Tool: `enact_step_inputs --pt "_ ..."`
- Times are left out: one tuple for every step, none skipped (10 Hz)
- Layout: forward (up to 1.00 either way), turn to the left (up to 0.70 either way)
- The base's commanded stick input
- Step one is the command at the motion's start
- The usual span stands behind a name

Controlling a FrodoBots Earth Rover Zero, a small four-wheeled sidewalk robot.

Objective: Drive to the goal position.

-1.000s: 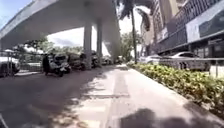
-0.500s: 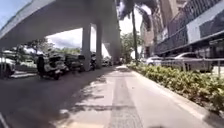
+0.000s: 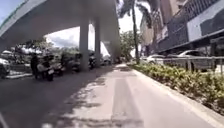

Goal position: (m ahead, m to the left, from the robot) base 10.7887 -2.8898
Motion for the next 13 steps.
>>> enact_step_inputs --pt "0.7 0.0" --pt "0.7 0.0" --pt "0.7 0.0" --pt "0.7 0.0" --pt "0.7 0.0" --pt "0.7 0.0" --pt "0.7 0.0" --pt "0.7 0.0" --pt "0.7 0.0" --pt "0.7 0.0" --pt "0.7 0.0" --pt "0.7 0.0" --pt "0.7 0.0"
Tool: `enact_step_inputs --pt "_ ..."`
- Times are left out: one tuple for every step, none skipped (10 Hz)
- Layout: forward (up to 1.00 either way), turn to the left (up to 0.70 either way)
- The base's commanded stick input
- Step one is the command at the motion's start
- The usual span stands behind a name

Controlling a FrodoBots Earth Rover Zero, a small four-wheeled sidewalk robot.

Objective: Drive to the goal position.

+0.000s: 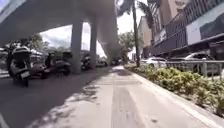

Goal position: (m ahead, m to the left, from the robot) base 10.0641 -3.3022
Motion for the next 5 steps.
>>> enact_step_inputs --pt "0.7 0.0" --pt "0.7 0.0" --pt "0.7 0.0" --pt "0.7 0.0" --pt "0.7 0.0"
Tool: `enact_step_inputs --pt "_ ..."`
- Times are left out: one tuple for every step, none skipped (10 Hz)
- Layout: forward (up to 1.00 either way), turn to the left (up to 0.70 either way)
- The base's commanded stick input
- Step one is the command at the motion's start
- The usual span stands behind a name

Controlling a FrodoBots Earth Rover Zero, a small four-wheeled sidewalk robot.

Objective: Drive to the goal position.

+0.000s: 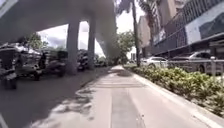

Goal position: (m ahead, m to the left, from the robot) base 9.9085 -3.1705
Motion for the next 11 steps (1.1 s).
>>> enact_step_inputs --pt "0.7 0.0" --pt "0.7 0.0" --pt "0.7 0.0" --pt "0.7 0.0" --pt "0.7 0.0" --pt "0.7 0.0" --pt "0.7 0.0" --pt "0.7 0.0" --pt "0.7 0.0" --pt "0.7 0.0" --pt "0.7 0.0"
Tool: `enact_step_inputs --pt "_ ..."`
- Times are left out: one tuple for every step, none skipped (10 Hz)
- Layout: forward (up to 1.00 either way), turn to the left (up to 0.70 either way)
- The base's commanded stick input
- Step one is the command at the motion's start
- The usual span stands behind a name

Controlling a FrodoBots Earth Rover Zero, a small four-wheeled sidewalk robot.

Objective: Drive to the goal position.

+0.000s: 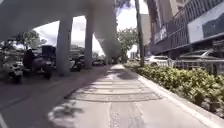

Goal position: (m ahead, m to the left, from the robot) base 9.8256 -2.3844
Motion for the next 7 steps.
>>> enact_step_inputs --pt "0.7 0.0" --pt "0.7 0.0" --pt "0.7 0.0" --pt "0.7 0.0" --pt "0.7 0.0" --pt "0.7 0.0" --pt "0.7 0.0"
